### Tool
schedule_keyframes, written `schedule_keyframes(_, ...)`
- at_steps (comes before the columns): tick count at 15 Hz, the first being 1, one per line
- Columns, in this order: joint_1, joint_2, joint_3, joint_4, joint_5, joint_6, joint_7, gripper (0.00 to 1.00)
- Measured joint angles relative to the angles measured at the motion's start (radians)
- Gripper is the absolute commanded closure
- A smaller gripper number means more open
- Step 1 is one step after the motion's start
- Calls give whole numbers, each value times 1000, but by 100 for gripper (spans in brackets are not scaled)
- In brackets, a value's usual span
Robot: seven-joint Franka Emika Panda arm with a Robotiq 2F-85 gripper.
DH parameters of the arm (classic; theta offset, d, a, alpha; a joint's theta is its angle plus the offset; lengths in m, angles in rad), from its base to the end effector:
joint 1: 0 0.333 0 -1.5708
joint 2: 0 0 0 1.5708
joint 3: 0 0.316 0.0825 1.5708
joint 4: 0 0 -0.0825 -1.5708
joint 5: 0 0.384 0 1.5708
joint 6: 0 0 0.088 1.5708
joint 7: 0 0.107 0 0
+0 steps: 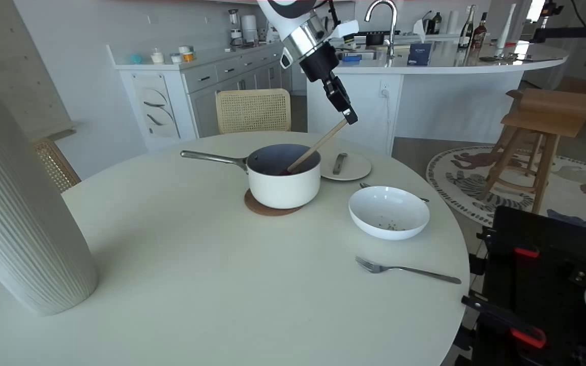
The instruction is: Take the broccoli from the white bowl and put it in the white pot then take the wooden spatula out of the pot and put it on the table then put the white lid on the pot
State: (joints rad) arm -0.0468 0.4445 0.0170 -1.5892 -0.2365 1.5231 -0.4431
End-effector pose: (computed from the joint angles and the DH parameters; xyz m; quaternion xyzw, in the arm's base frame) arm 0.6155 -0.0455 0.3514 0.9358 0.2212 -0.2699 0.0499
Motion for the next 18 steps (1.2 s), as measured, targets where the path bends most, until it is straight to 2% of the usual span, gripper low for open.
schedule_keyframes(10, 4, 29, 4, 154, 136, -64, 116, 96)
schedule_keyframes(18, -50, 35, -3, 170, 214, -56, 115, 96)
